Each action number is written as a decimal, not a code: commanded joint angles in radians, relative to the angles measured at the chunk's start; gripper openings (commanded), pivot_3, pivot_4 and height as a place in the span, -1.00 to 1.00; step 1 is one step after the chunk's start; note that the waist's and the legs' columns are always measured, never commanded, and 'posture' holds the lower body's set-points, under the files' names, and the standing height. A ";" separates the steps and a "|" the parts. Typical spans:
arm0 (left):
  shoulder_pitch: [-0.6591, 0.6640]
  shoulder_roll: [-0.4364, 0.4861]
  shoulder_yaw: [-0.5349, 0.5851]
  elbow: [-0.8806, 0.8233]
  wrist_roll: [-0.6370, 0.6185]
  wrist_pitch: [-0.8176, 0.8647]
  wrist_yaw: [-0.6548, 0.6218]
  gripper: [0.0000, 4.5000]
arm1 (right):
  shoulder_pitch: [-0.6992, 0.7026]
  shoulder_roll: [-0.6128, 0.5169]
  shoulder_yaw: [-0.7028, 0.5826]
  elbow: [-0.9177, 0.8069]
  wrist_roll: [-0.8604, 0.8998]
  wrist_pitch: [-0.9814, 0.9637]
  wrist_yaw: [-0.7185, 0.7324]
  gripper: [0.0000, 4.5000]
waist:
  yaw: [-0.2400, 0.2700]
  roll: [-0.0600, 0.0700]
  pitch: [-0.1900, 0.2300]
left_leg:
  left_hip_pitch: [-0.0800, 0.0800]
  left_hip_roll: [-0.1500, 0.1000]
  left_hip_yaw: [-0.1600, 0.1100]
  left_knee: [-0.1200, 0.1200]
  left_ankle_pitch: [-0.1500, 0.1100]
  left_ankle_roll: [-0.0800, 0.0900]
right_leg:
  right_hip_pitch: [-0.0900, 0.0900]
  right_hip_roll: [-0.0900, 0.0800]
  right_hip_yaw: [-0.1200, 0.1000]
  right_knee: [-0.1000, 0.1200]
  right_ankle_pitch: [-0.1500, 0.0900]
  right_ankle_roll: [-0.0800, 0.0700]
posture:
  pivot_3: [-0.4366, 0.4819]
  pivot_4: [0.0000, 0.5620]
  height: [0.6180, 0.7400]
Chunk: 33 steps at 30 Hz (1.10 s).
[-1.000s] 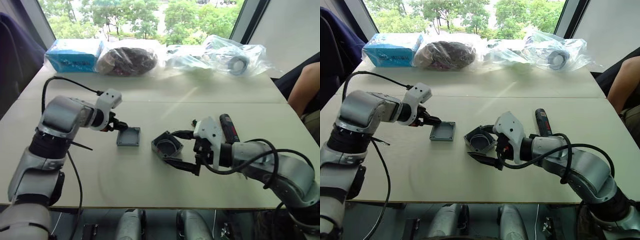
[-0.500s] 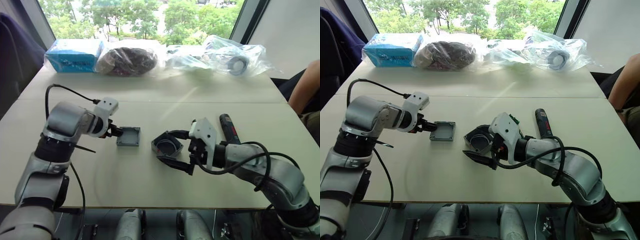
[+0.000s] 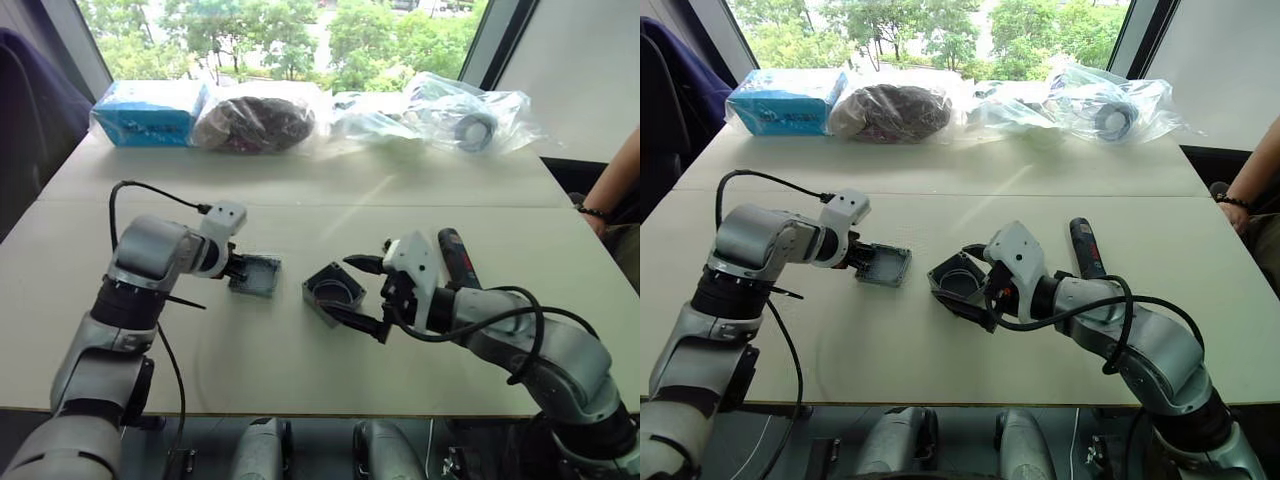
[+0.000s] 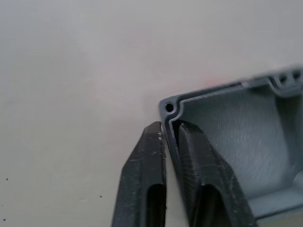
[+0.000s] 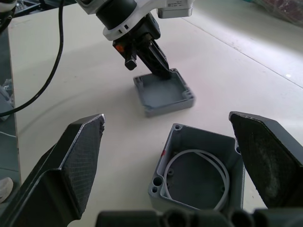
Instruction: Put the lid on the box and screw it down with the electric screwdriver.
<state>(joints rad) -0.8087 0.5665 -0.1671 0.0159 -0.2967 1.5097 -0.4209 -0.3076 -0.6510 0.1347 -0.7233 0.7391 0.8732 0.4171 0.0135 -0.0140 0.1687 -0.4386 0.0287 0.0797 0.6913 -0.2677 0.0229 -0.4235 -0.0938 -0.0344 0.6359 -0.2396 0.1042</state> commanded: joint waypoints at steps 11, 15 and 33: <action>-0.020 -0.048 0.175 -0.007 -0.011 -0.263 0.003 -0.98 | -0.061 0.121 -0.162 0.090 0.088 0.032 -0.079 1.00 | -0.001 -0.001 0.000 | 0.001 0.001 0.000 0.000 0.000 0.000 | 0.001 0.000 0.000 0.000 0.000 0.000 | -0.05 -0.47 1.00; -0.061 -0.044 0.174 0.013 -0.005 -0.440 -0.055 -0.98 | -0.165 0.237 -0.219 0.239 0.071 0.029 -0.185 1.00 | -0.001 -0.001 0.000 | 0.000 0.000 0.000 0.000 0.000 -0.001 | 0.000 0.000 0.000 0.000 0.000 -0.001 | -0.05 -0.47 1.00; -0.104 -0.208 0.232 -0.076 -0.110 -0.555 -0.060 -0.98 | -0.310 0.434 -0.293 0.438 0.213 0.149 -0.274 1.00 | -0.006 -0.001 0.000 | -0.002 0.000 0.001 -0.004 0.001 -0.002 | -0.003 0.000 0.000 -0.001 0.000 0.000 | -0.05 -0.47 1.00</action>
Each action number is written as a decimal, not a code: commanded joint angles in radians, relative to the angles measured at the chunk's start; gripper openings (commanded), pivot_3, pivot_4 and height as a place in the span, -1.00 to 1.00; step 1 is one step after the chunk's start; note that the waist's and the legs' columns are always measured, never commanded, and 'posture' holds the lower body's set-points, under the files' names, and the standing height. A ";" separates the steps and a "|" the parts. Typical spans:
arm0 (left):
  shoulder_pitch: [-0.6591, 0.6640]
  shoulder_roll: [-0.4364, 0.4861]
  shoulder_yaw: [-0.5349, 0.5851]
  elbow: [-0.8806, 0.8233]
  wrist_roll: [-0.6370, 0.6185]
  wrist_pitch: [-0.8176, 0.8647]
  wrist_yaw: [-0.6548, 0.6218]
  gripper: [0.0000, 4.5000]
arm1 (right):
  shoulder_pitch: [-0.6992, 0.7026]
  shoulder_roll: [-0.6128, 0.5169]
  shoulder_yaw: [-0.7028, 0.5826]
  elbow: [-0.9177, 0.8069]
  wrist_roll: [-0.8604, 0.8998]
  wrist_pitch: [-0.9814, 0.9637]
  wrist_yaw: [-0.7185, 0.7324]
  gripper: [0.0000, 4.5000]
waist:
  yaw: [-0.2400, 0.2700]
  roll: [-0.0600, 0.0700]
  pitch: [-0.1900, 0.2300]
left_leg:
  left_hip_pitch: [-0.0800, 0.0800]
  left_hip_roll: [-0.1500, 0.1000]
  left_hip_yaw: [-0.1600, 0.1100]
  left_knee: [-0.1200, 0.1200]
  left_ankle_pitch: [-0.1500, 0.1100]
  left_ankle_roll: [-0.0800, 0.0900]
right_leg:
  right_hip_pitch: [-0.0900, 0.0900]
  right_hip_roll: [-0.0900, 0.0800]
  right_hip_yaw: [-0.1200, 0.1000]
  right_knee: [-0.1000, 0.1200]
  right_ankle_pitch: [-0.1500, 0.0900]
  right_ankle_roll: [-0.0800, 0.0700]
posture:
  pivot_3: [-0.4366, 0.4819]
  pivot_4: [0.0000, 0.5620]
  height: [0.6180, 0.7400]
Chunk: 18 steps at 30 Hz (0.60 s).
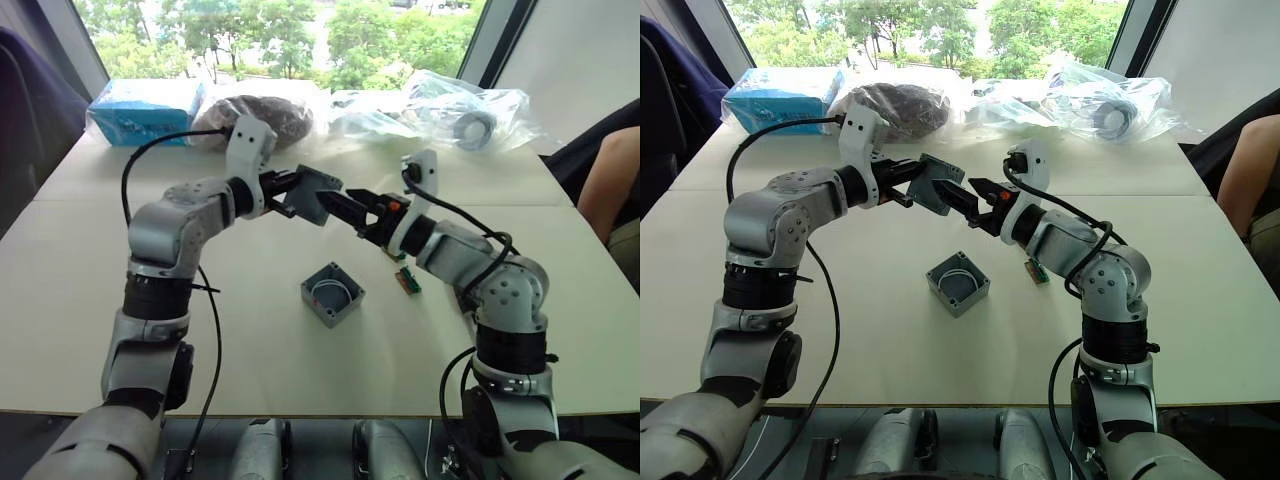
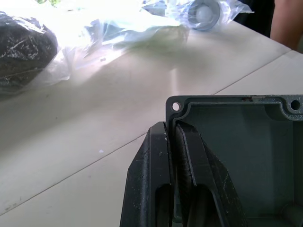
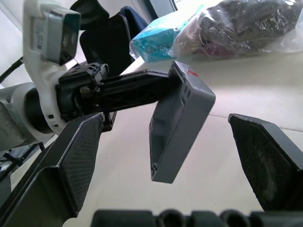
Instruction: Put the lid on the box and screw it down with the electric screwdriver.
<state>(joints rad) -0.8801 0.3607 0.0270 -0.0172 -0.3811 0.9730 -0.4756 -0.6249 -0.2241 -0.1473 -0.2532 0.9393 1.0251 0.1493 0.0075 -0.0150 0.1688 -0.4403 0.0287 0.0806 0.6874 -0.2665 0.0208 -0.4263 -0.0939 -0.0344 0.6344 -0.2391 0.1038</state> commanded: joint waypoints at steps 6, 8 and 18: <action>-0.039 -0.014 0.048 -0.046 -0.053 -0.016 0.001 -0.98 | 0.019 0.040 -0.037 -0.029 0.049 0.003 -0.040 1.00 | -0.003 0.000 0.000 | 0.000 0.000 0.000 -0.001 0.000 -0.001 | 0.000 0.000 0.000 0.000 0.000 0.000 | -0.05 -0.47 1.00; -0.039 -0.012 0.047 -0.044 -0.056 -0.017 0.001 -1.00 | 0.018 0.047 -0.043 -0.028 0.055 0.002 -0.048 0.88 | -0.003 0.000 0.000 | 0.000 0.000 0.000 -0.001 0.000 -0.001 | 0.000 0.000 0.000 0.000 0.000 0.000 | -0.05 -0.47 1.00; -0.022 -0.010 0.042 -0.060 -0.066 -0.017 -0.003 -1.00 | 0.021 0.073 -0.062 -0.029 0.080 -0.013 -0.078 -0.47 | -0.004 0.000 0.000 | 0.000 0.000 0.000 -0.002 0.001 -0.001 | -0.001 0.000 0.000 0.000 0.000 0.000 | -0.05 -0.47 1.00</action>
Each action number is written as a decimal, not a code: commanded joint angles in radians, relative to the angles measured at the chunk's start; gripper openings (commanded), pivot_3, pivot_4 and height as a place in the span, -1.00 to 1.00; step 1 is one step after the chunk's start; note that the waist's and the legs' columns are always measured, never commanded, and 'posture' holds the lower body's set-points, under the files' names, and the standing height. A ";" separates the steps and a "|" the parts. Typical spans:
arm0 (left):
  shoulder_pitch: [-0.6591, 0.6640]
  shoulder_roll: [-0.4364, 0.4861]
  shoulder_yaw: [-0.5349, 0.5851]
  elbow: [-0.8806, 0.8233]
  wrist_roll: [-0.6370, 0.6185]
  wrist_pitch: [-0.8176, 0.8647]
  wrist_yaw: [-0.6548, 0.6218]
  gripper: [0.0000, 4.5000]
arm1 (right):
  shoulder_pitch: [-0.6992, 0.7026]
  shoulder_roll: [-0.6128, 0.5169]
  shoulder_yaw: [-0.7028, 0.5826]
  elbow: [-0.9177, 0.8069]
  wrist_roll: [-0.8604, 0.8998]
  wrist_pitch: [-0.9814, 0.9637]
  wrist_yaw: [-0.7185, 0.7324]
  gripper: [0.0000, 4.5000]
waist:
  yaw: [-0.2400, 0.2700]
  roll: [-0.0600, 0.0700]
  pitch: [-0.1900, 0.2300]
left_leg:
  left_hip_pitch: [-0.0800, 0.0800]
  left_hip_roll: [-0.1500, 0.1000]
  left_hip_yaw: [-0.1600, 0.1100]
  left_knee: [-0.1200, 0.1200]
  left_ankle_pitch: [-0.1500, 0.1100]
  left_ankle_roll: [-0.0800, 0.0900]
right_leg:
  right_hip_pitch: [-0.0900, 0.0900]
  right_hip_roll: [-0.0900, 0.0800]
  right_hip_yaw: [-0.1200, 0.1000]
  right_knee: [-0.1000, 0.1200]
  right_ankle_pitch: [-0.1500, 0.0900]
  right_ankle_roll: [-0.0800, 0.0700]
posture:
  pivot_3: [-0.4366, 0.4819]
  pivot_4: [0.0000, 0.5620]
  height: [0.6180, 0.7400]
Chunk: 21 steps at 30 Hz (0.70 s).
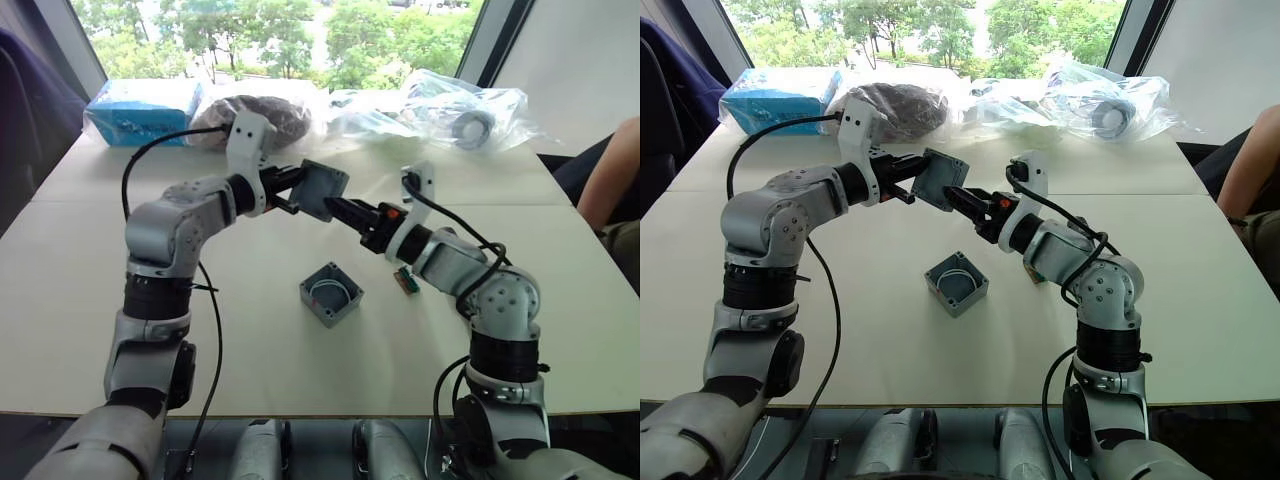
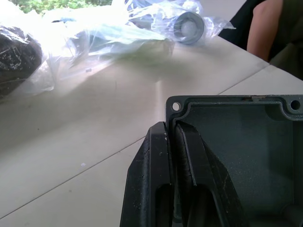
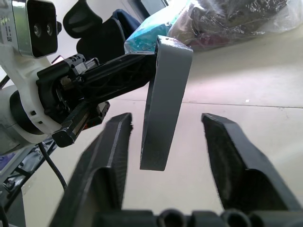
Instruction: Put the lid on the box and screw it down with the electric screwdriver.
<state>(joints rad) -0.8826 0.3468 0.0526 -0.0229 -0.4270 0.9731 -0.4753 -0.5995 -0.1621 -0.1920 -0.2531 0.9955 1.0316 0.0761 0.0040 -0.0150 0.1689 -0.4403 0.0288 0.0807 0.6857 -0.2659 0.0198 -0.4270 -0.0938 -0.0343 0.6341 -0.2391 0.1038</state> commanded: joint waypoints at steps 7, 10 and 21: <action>-0.001 0.006 0.017 -0.075 -0.028 -0.014 -0.011 -1.00 | 0.001 0.020 -0.006 -0.032 0.032 -0.021 -0.004 -0.94 | -0.001 0.000 0.000 | 0.000 0.000 0.000 0.000 0.000 0.000 | 0.000 0.000 0.000 0.000 0.000 0.000 | -0.05 -0.47 1.00; 0.015 0.051 0.005 -0.067 -0.029 -0.050 -0.080 -1.00 | 0.003 0.021 0.005 -0.051 0.036 -0.027 0.010 -0.94 | -0.004 0.000 0.000 | 0.000 0.000 0.000 -0.001 0.000 0.000 | 0.000 0.000 0.000 0.000 0.000 0.000 | -0.05 -0.47 1.00; -0.005 0.132 0.181 -0.019 -0.211 0.038 -0.177 0.81 | 0.009 -0.020 0.004 -0.085 -0.012 -0.056 0.011 -0.94 | -0.018 0.000 0.000 | 0.000 0.001 0.000 -0.002 0.000 -0.001 | -0.001 0.000 0.000 0.000 0.000 0.000 | -0.05 -0.47 1.00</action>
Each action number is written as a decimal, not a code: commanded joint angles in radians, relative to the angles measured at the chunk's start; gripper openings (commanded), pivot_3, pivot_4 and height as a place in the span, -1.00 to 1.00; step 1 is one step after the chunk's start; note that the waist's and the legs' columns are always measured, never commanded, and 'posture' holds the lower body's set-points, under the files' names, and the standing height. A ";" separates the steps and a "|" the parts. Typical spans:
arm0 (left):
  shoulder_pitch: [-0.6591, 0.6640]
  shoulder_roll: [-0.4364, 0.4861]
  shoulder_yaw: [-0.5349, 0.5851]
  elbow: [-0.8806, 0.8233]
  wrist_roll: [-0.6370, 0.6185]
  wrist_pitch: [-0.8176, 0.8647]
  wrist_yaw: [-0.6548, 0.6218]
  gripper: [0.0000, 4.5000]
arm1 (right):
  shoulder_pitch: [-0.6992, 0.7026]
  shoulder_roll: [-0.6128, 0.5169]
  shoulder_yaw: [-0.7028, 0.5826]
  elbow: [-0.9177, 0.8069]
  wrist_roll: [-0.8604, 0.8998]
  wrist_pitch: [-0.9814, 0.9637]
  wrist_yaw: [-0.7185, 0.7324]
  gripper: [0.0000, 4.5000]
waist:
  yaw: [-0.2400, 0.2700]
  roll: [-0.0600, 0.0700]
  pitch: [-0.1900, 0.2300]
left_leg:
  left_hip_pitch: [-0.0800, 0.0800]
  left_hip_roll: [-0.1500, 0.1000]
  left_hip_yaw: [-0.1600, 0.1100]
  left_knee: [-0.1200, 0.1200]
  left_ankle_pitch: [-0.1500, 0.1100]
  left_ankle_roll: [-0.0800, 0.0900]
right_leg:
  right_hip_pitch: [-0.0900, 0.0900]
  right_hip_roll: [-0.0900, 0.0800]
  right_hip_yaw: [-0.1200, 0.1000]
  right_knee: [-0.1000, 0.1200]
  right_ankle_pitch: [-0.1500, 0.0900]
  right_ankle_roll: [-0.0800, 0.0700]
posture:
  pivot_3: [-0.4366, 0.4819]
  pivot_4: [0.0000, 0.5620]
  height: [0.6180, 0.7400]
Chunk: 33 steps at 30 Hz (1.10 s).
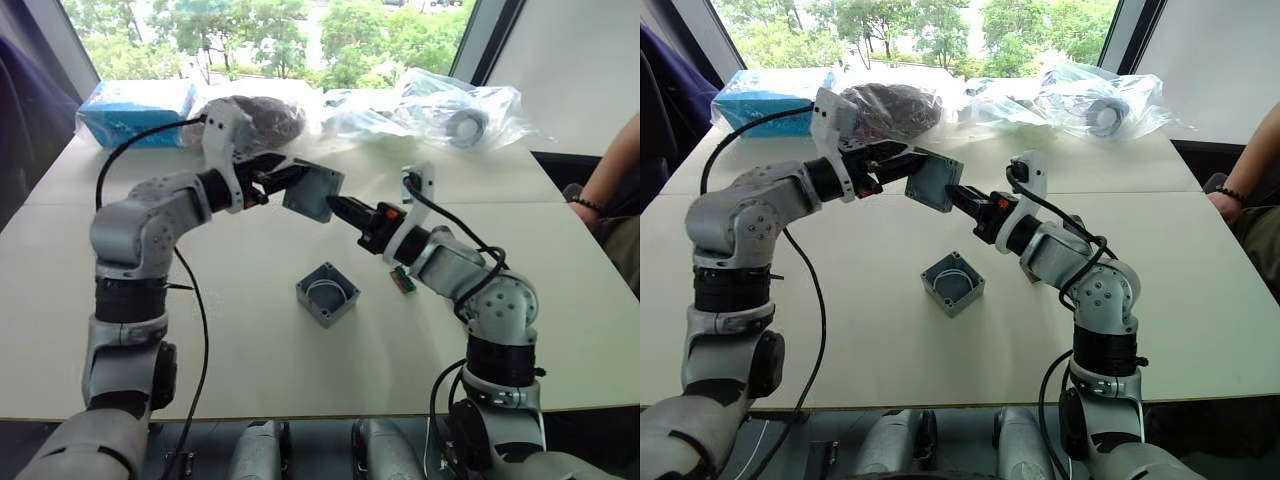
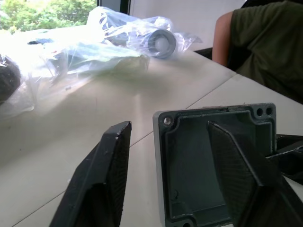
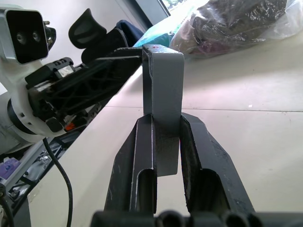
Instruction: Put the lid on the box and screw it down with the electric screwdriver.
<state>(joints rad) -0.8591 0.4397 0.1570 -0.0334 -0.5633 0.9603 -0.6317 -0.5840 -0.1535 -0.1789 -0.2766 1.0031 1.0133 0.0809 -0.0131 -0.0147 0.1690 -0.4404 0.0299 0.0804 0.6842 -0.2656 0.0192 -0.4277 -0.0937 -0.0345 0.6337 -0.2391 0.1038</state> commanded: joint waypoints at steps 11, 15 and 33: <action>-0.078 0.055 0.107 0.076 -0.143 0.058 -0.023 0.09 | 0.285 -0.450 0.244 -0.433 -0.575 -0.420 0.193 -0.94 | 0.007 0.000 0.000 | -0.001 -0.003 0.000 0.000 0.000 0.000 | 0.000 -0.001 0.000 -0.003 0.000 0.000 | -0.05 -0.47 1.00; -0.088 0.030 0.050 0.096 -0.139 0.046 -0.063 -0.58 | 0.384 -0.565 0.357 -0.484 -0.882 -0.644 0.209 -0.94 | 0.003 0.000 0.000 | 0.000 -0.003 0.000 0.000 0.000 -0.001 | 0.000 -0.001 0.000 -0.002 0.000 0.000 | -0.05 -0.47 1.00; -0.068 0.053 -0.318 0.201 0.020 -0.128 -0.444 -0.98 | 0.492 -0.565 0.542 -0.173 -1.796 -1.250 0.040 -0.94 | 0.004 -0.001 0.000 | 0.000 -0.003 0.001 0.000 0.006 -0.010 | 0.000 0.000 0.000 -0.002 -0.001 0.001 | -0.05 -0.47 1.00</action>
<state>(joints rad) -0.9167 0.4795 -0.1562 0.1771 -0.5585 0.8633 -1.0486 -0.0972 -0.7314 0.3826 -0.4332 -0.7766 -0.2122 0.1415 -0.0092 -0.0155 0.1694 -0.4403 0.0268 0.0818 0.6838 -0.2597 0.0092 -0.4272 -0.0938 -0.0346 0.6318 -0.2397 0.1044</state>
